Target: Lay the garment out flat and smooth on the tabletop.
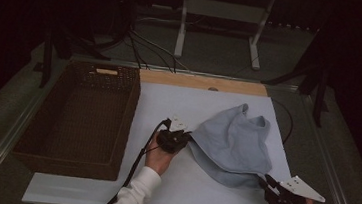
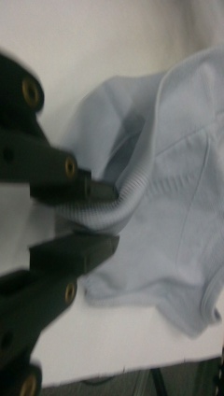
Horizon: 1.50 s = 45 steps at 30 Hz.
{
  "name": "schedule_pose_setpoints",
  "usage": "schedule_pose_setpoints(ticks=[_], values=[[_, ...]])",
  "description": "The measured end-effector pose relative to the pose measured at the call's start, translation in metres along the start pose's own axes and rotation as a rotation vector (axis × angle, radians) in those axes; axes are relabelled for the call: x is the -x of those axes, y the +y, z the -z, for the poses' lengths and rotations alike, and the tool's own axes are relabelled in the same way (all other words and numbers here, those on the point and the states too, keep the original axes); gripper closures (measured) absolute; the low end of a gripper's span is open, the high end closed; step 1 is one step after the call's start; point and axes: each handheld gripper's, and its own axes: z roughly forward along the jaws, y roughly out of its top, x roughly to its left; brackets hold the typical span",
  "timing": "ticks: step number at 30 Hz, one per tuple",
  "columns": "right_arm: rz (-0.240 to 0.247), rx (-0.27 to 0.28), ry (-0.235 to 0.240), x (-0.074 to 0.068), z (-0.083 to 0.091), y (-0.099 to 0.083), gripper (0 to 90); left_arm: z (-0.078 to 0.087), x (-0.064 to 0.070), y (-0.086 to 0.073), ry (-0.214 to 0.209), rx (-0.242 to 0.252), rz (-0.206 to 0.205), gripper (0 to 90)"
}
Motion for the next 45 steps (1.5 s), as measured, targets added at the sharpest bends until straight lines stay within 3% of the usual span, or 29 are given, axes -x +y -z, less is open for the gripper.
schedule_pose_setpoints(ticks=[4, 8, 11, 18, 32, 45], values=[[0.027, -0.014, 0.052, -0.006, -0.003, 0.001, 42.1, 0.003, 0.002, 0.001, -0.004, 0.014, -0.003, 88.8], [0.054, -0.011, 0.092, -0.013, -0.005, 0.002, 29.5, 0.006, 0.001, 0.002, -0.001, 0.013, -0.01, 88.9], [0.042, 0.012, 0.094, -0.014, -0.005, 0.004, 23.7, 0.008, 0.002, 0.001, -0.002, 0.018, -0.011, 88.9], [0.025, 0.018, 0.077, -0.01, -0.004, 0.004, 21.9, 0.015, 0.002, -0.001, 0.002, 0.02, -0.022, 88.9], [0.023, 0.019, 0.073, -0.012, -0.009, 0.007, 19.0, 0.03, -0.005, -0.009, -0.014, 0.032, 0.007, 88.8], [0.031, 0.018, 0.084, -0.014, -0.015, 0.01, 18.0, 0.046, -0.003, -0.015, -0.027, 0.034, 0.005, 88.8]])
